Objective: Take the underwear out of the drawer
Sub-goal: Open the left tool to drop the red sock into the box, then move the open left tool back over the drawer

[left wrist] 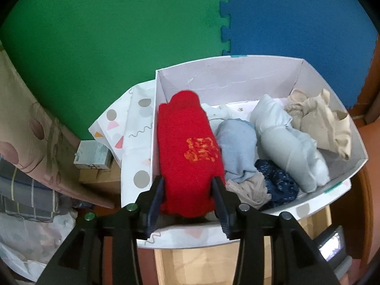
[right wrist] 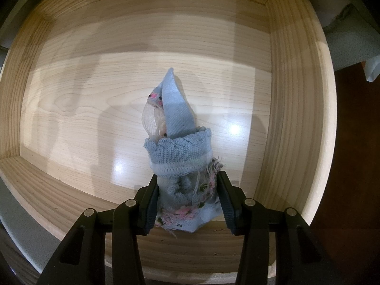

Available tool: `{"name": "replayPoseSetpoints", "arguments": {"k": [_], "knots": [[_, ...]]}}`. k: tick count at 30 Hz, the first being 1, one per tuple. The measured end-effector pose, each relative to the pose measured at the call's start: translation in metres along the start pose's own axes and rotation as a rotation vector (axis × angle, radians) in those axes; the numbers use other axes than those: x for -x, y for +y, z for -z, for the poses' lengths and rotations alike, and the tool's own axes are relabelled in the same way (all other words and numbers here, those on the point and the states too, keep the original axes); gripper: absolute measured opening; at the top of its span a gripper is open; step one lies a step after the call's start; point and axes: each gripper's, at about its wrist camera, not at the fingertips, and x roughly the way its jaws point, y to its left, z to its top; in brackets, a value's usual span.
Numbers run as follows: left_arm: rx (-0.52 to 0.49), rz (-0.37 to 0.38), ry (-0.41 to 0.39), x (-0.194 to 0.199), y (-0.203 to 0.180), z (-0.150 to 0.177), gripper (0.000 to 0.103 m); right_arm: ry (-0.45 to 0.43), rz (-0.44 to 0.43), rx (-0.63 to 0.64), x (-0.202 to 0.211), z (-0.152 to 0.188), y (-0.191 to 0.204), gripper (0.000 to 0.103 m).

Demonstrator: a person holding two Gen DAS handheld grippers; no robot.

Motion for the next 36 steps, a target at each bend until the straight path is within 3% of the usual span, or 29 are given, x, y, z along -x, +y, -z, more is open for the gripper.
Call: {"name": "replayPoseSetpoints", "arguments": {"k": [11, 20, 26, 32, 36], "knots": [[-0.042, 0.016, -0.063, 0.057, 0.001, 0.021, 0.043, 0.000, -0.001, 0.002, 0.000, 0.000, -0.001, 0.043], [-0.048, -0.020, -0.056, 0.082, 0.021, 0.070, 0.043, 0.002, 0.001, 0.001, -0.002, -0.001, 0.000, 0.043], [0.047, -0.056, -0.001, 0.056, 0.036, 0.122, 0.043, 0.003, 0.004, -0.001, -0.001, -0.009, 0.002, 0.043], [0.114, -0.013, 0.121, 0.006, 0.034, 0.171, 0.043, 0.003, 0.007, 0.001, 0.001, -0.011, 0.005, 0.043], [0.134, 0.006, 0.147, -0.015, 0.022, 0.193, 0.043, 0.004, 0.010, 0.001, 0.004, -0.014, 0.006, 0.043]]}}
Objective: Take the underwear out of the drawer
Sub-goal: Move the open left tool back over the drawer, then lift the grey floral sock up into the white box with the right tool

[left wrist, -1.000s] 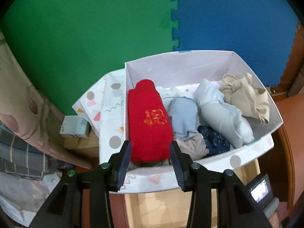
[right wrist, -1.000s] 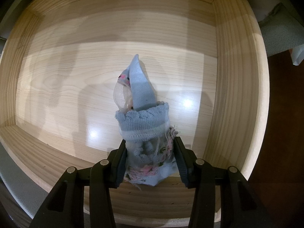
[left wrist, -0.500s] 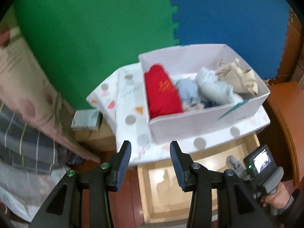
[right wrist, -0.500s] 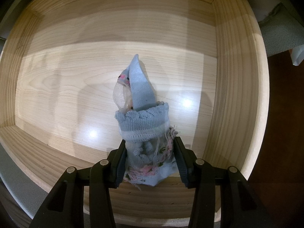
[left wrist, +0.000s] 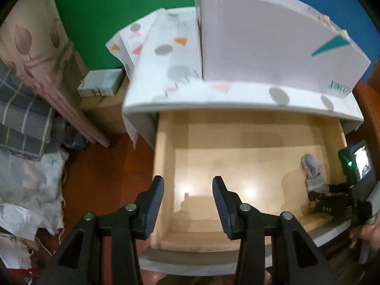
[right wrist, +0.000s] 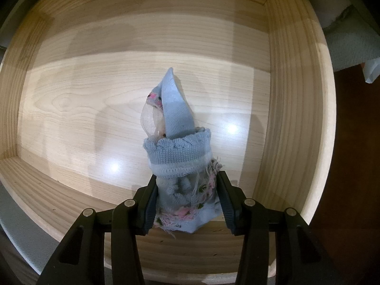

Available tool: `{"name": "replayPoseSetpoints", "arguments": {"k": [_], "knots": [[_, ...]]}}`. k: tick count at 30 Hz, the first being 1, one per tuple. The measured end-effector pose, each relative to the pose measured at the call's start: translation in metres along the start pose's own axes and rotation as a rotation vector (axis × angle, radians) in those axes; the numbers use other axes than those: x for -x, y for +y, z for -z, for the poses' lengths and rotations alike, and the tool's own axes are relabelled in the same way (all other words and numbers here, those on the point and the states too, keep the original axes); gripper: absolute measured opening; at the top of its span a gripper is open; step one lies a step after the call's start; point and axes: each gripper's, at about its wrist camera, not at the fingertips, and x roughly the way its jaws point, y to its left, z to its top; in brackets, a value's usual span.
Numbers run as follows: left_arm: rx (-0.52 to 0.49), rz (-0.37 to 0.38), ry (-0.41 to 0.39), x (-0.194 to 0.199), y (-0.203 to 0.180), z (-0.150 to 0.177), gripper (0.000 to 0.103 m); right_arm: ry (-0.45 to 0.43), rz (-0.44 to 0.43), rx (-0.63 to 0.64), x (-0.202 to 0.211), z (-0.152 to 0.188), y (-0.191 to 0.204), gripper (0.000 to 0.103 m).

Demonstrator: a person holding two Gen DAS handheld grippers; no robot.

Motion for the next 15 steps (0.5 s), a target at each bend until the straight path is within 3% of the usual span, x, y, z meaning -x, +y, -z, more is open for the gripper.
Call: {"name": "replayPoseSetpoints", "arguments": {"k": [6, 15], "knots": [[0.014, 0.031, 0.003, -0.019, -0.010, 0.012, 0.043, 0.000, 0.005, 0.001, -0.002, 0.000, 0.004, 0.043], [-0.016, -0.009, -0.027, -0.034, -0.026, 0.023, 0.043, -0.010, 0.021, 0.008, -0.005, 0.005, 0.010, 0.042]]}}
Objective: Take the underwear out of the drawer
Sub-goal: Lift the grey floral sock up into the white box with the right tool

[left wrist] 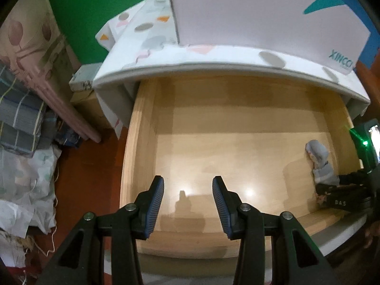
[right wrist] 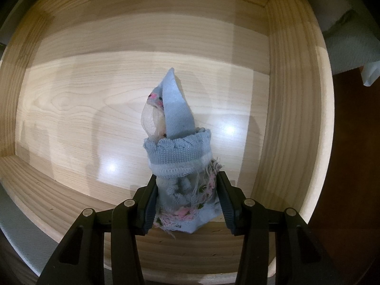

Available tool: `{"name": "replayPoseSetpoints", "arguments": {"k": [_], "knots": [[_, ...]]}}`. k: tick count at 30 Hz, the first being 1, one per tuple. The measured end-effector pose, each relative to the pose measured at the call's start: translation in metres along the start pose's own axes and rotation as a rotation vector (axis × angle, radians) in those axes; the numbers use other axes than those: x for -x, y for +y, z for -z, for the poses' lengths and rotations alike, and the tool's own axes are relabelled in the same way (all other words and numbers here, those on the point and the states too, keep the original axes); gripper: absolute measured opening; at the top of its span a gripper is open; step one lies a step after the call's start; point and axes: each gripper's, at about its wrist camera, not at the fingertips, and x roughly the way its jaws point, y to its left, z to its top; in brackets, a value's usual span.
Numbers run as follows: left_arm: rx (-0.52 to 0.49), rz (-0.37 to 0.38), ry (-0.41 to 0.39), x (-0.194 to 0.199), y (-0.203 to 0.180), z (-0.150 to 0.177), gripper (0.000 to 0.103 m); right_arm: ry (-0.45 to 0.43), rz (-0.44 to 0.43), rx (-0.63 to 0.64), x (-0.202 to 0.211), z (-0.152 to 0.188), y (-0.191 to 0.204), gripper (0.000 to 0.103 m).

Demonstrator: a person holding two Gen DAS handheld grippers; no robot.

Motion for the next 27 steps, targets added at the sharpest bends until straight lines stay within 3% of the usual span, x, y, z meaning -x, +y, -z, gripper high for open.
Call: {"name": "replayPoseSetpoints", "arguments": {"k": [6, 16, 27], "knots": [[-0.005, -0.009, -0.009, -0.001, -0.003, 0.003, 0.043, -0.012, 0.015, 0.002, 0.002, 0.002, 0.005, 0.041], [0.064, 0.052, -0.024, 0.000, 0.009, 0.004, 0.043, -0.076, -0.007, 0.015, 0.016, 0.008, 0.006, 0.035], [0.058, 0.034, -0.035, 0.002, 0.008, 0.005, 0.043, -0.199, -0.070, -0.031, 0.071, 0.029, -0.039, 0.035]]}}
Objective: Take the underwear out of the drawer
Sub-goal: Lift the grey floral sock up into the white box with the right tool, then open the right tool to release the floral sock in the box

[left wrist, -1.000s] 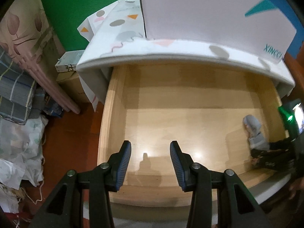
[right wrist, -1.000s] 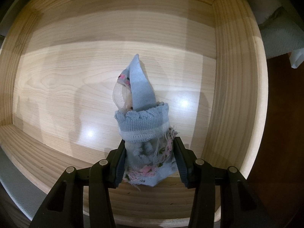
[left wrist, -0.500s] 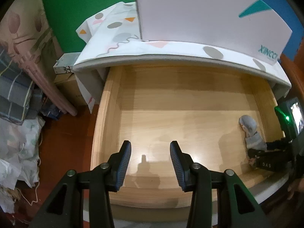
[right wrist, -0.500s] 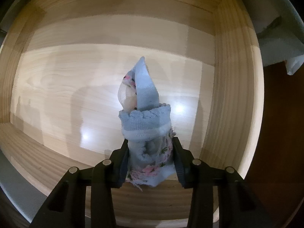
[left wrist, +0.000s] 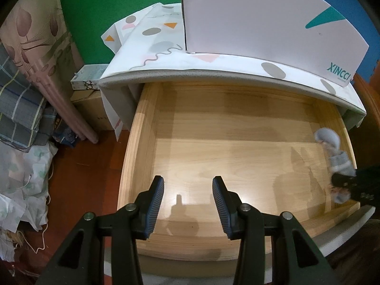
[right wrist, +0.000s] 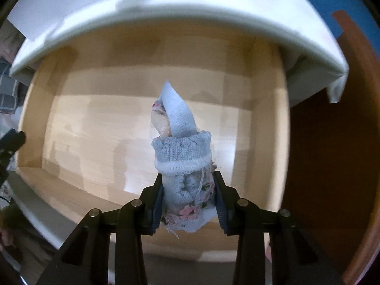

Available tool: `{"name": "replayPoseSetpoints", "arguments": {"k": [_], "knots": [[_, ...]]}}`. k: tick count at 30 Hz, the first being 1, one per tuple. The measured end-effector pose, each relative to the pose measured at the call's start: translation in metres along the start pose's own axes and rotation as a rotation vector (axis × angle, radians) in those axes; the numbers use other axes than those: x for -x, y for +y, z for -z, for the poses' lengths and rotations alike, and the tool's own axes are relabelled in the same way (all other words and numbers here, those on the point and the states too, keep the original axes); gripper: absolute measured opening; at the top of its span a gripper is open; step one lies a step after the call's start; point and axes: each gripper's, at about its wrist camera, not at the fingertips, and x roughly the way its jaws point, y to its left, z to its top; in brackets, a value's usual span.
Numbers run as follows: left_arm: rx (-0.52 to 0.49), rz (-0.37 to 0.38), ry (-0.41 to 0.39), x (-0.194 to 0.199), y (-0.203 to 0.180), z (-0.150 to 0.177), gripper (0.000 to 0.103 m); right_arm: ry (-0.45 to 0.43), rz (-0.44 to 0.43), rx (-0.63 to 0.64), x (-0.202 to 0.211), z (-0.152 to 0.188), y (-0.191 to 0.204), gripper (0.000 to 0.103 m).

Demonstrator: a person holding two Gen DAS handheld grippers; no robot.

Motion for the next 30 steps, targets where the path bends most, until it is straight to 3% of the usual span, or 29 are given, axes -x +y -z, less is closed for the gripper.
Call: {"name": "replayPoseSetpoints", "arguments": {"k": [8, 19, 30], "knots": [[-0.013, 0.002, -0.009, 0.002, -0.001, 0.000, 0.043, -0.086, -0.022, 0.002, 0.081, -0.011, -0.010, 0.035], [0.013, 0.011, -0.027, 0.007, 0.004, -0.001, 0.043, -0.260, -0.022, 0.019, 0.184, -0.052, 0.021, 0.035], [0.033, -0.002, -0.035, 0.007, 0.007, 0.000, 0.043, -0.339, 0.004, 0.021, 0.210, -0.145, 0.053, 0.036]]}}
